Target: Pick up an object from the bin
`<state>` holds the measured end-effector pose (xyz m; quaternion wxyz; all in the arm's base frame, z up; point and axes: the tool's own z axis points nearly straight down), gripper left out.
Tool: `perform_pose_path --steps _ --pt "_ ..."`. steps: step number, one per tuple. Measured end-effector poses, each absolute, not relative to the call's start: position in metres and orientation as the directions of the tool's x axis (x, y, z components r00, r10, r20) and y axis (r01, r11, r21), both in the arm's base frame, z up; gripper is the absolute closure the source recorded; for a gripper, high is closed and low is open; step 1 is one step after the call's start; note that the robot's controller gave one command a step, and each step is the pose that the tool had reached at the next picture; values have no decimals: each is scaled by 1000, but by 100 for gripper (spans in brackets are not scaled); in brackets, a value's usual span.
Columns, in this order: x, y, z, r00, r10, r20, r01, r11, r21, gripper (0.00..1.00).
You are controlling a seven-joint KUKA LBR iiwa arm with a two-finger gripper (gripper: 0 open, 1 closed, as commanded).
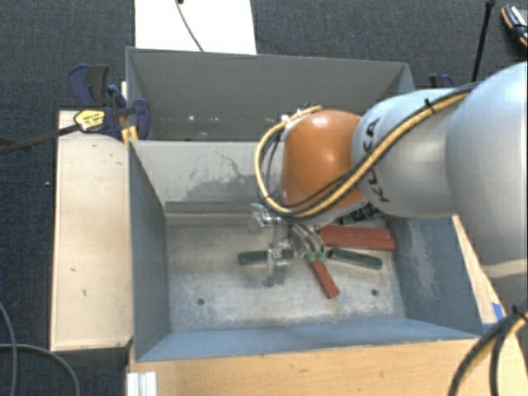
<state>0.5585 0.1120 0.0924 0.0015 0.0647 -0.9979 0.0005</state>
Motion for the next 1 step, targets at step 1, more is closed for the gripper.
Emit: perform_pose_path --steps 1 --pt "558 123 139 -983 -184 -5 -184 983 1 0"
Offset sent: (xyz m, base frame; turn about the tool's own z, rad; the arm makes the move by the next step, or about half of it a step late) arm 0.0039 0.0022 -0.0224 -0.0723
